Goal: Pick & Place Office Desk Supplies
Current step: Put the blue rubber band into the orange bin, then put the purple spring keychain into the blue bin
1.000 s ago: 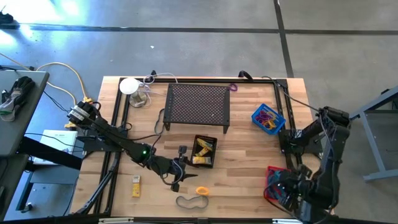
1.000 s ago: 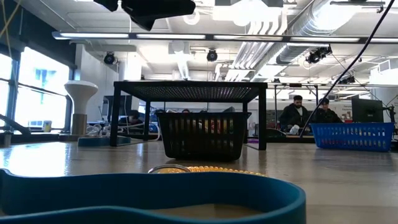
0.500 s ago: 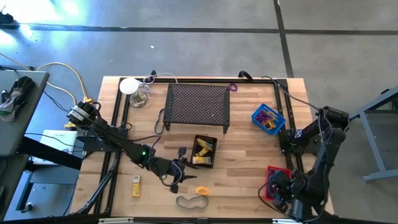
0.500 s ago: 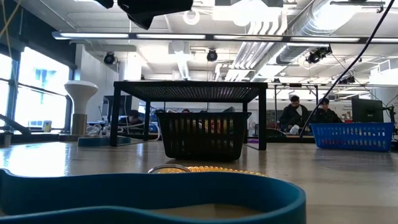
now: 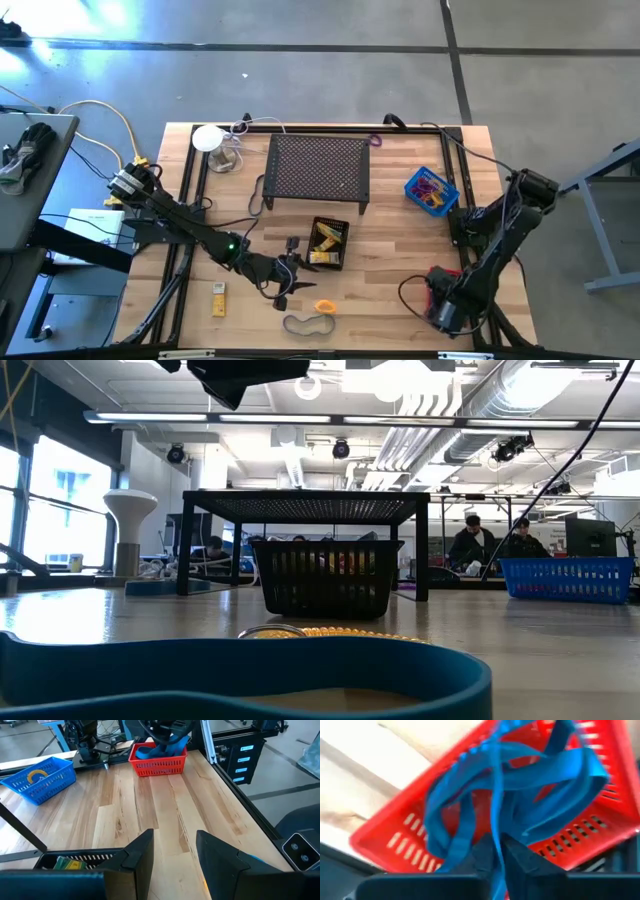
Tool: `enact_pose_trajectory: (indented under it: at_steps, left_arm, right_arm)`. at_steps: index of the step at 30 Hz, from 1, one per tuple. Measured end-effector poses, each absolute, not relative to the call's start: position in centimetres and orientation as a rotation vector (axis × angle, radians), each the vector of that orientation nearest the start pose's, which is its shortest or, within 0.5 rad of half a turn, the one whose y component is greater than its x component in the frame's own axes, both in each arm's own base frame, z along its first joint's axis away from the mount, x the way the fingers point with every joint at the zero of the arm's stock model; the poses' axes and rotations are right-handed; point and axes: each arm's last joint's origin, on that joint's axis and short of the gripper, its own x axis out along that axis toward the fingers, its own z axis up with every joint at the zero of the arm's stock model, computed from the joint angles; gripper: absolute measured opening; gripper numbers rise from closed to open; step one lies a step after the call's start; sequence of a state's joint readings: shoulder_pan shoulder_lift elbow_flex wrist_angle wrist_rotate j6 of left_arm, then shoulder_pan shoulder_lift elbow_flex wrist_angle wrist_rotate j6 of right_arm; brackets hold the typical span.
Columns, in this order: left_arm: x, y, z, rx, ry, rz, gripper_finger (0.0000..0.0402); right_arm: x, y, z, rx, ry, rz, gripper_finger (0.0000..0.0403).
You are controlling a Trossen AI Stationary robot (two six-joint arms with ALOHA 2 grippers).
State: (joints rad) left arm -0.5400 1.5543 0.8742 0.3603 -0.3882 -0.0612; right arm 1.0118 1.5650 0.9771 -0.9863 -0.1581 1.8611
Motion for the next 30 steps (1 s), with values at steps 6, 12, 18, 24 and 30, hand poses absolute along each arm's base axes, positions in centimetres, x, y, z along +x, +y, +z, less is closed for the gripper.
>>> enact_pose_trajectory:
  at_steps: [6, 12, 18, 24, 30]
  left_arm:
    - [29.2, -16.2, 23.0, 0.084, 0.291, -0.142, 0.0143]
    - [29.3, -16.1, 23.0, 0.094, 0.29, -0.138, 0.0143]
    - [29.3, -16.0, 23.0, 0.097, 0.29, -0.134, 0.0143]
    - [29.4, -15.9, 23.0, 0.104, 0.29, -0.132, 0.0143]
    - [29.4, -15.8, 23.0, 0.064, 0.293, -0.123, 0.0143]
  right_arm:
    - [13.2, 21.8, 18.5, 0.687, 1.638, -0.664, 0.0083]
    - [12.9, 21.0, 18.6, 0.511, 1.627, -0.627, 0.0143]
    - [13.2, 21.0, 19.1, 0.477, 1.664, -0.568, 0.0155]
    - [13.6, 21.3, 20.8, 0.433, 1.672, -0.542, 0.0149]
    - [13.9, 21.7, 23.3, 0.413, 1.68, -0.516, 0.015]
